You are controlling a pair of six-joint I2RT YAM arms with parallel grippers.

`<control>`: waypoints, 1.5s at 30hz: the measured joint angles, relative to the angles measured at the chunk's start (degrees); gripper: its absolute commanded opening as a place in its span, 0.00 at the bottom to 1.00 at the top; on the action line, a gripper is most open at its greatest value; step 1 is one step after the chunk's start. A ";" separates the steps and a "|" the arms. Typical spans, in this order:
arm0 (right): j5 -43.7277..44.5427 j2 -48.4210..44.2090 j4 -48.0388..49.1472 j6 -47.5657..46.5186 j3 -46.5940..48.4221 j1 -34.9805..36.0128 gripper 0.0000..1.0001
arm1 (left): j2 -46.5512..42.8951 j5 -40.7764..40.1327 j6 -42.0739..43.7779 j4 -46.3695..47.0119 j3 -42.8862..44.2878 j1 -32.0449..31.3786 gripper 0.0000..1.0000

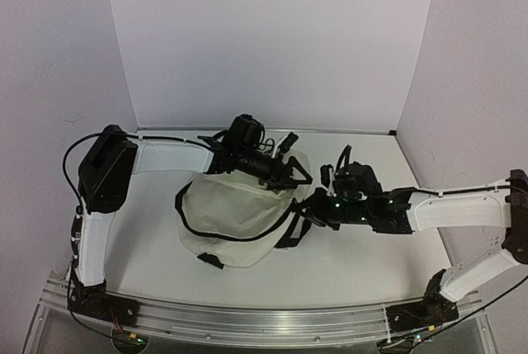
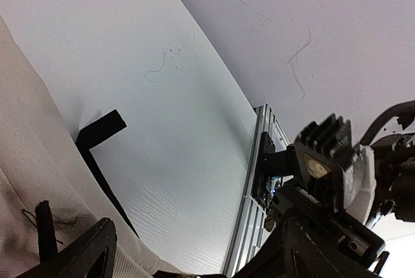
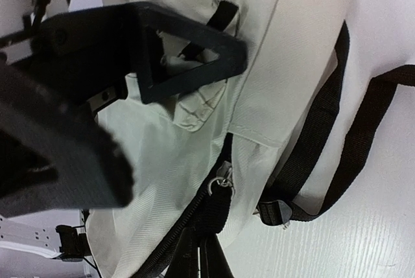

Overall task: Pack the student bag
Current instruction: Zip the student bag at the center of the board.

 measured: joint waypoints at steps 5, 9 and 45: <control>1.40 -0.03 0.00 -2.61 0.00 2.86 0.00 | 0.76 -0.71 -1.04 2.47 -0.11 0.00 0.89; 1.65 -0.11 0.02 -4.18 0.00 4.24 0.00 | 0.77 -1.32 -1.35 4.36 -0.82 0.00 0.90; 9.96 -4.97 -5.91 -13.21 13.31 16.84 0.63 | -8.43 -15.12 5.72 -0.66 -5.97 1.37 0.98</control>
